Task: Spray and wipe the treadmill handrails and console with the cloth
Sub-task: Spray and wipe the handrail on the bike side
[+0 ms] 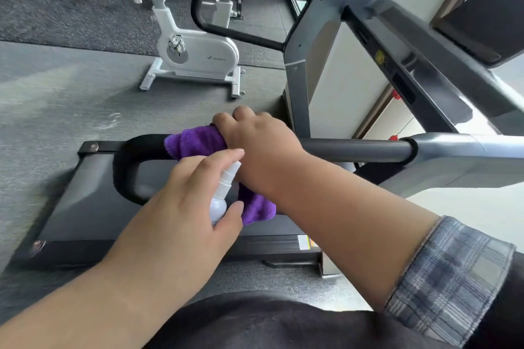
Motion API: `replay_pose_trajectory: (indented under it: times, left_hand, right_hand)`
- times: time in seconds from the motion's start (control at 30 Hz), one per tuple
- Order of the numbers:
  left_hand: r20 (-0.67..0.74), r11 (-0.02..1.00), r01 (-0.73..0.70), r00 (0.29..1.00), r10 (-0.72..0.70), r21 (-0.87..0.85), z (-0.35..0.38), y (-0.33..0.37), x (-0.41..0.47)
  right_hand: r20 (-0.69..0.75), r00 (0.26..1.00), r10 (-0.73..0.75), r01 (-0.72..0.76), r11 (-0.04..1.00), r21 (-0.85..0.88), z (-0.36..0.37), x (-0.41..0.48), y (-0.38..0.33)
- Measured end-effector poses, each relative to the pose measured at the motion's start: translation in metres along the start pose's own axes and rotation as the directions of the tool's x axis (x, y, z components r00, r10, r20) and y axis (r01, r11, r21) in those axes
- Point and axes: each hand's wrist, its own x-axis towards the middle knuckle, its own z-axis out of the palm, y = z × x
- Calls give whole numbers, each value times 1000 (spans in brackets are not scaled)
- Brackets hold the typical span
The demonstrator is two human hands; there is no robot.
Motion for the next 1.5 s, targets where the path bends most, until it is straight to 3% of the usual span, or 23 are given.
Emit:
replay_pose_trajectory:
  times: [0.4, 0.5, 0.8, 1.13, 1.5]
  left_hand:
    - [26, 999, 23, 999, -24, 25, 70, 90, -7]
    - [-2, 998, 57, 998, -57, 35, 80, 102, -13]
    - [-92, 974, 203, 977, -194, 101, 80, 105, -50]
    - [-132, 980, 187, 976, -176, 72, 72, 86, -61]
    - [-177, 985, 162, 973, -151, 53, 23, 20, -73]
  right_hand:
    - [-67, 990, 123, -127, 990, -59, -3, -99, 174]
    - [-92, 992, 88, -95, 993, -77, -2, -108, 195]
    - [-19, 1000, 1, -5, 982, -189, -8, -86, 161]
    - [-42, 995, -89, 82, 985, -150, -5, -43, 80]
    - [-64, 992, -111, 100, 982, -161, 4, 17, -28]
